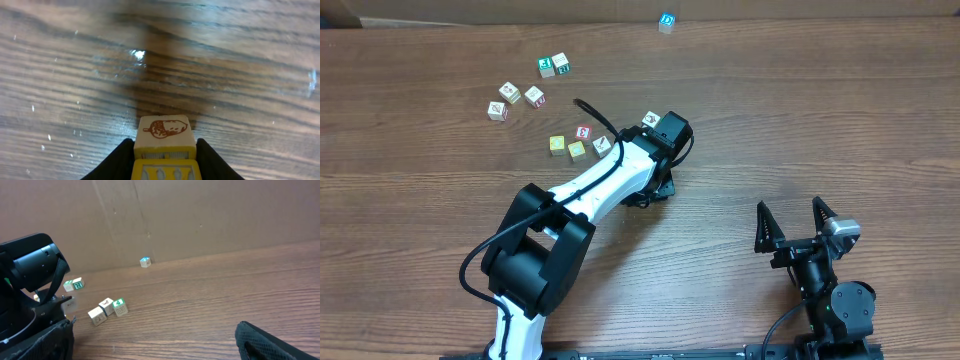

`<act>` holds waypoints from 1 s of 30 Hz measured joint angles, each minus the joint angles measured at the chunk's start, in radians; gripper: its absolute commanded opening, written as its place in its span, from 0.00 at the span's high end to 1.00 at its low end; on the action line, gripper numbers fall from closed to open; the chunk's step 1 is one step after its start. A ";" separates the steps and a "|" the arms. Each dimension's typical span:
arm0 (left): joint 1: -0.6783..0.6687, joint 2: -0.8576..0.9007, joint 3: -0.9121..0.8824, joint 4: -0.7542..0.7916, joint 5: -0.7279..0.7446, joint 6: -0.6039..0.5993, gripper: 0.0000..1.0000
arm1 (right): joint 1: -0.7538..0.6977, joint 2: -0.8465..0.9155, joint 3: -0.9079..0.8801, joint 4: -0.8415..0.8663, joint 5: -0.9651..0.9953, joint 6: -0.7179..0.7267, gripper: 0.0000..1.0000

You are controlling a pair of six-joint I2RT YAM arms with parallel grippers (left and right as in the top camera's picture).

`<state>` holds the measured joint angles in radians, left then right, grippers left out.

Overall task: Form a tower
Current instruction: 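Lower the W block onto the acorn block and open the left gripper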

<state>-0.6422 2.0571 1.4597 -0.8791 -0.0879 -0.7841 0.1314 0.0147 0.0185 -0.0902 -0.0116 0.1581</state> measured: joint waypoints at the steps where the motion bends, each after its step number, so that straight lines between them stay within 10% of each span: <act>1: 0.000 0.000 0.000 0.000 0.000 0.025 0.46 | 0.000 0.000 0.000 0.000 0.000 0.000 0.00; 14: 0.000 0.000 0.000 0.001 -0.003 0.137 0.38 | 0.000 0.000 0.000 0.000 0.000 0.000 0.00; 30: 0.000 0.000 0.000 0.001 -0.003 0.149 0.67 | 0.000 0.000 0.000 0.000 0.000 0.000 0.00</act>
<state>-0.6422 2.0571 1.4593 -0.8783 -0.0910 -0.6353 0.1314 0.0147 0.0185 -0.0902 -0.0116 0.1577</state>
